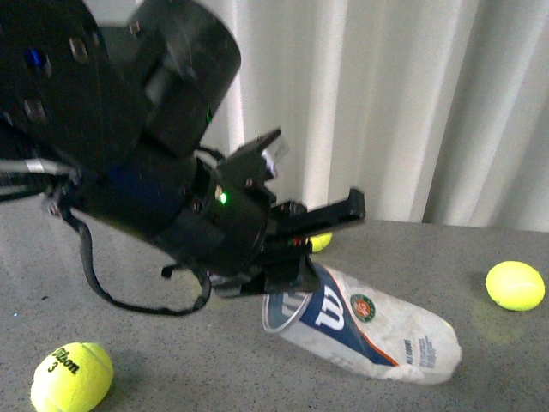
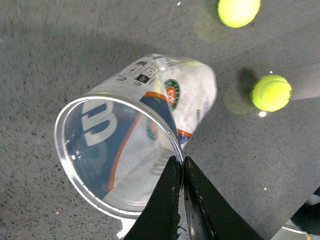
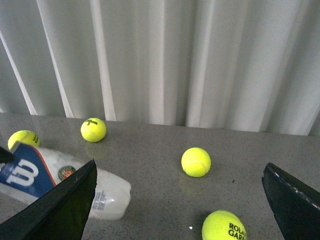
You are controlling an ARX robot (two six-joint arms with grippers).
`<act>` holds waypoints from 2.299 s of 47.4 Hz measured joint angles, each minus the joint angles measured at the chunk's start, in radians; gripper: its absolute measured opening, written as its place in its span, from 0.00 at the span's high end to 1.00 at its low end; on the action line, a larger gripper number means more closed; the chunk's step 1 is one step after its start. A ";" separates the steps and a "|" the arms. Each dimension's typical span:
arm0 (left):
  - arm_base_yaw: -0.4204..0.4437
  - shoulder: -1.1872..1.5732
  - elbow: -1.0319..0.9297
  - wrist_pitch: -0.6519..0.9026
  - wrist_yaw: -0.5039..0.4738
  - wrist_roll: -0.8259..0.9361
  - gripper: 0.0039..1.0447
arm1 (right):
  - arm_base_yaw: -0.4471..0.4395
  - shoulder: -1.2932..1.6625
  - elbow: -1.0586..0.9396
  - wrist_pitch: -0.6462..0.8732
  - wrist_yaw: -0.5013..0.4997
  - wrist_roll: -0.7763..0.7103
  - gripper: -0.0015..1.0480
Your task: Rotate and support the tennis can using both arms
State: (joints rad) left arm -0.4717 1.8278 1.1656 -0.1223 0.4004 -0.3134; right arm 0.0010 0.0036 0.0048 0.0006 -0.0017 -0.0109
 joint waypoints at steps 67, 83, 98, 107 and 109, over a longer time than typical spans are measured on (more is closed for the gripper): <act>-0.336 -0.036 0.264 -0.488 -0.554 1.020 0.97 | 0.000 0.000 0.000 0.000 0.000 0.000 0.07; -0.355 -0.017 0.264 -0.466 -0.555 1.031 0.97 | 0.000 0.000 0.000 0.000 0.000 0.000 0.07; -0.365 -0.014 0.260 -0.445 -0.549 1.003 0.85 | 0.000 0.000 0.000 0.000 0.000 0.000 0.07; -0.370 -0.014 0.253 -0.445 -0.544 0.996 0.56 | 0.000 0.000 0.000 0.000 0.000 0.000 0.07; -0.370 -0.014 0.251 -0.445 -0.547 0.996 0.50 | 0.000 0.000 0.000 0.000 0.000 0.000 0.07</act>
State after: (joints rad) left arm -0.8417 1.8133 1.4166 -0.5671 -0.1463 0.6823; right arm 0.0010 0.0036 0.0048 0.0006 -0.0017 -0.0109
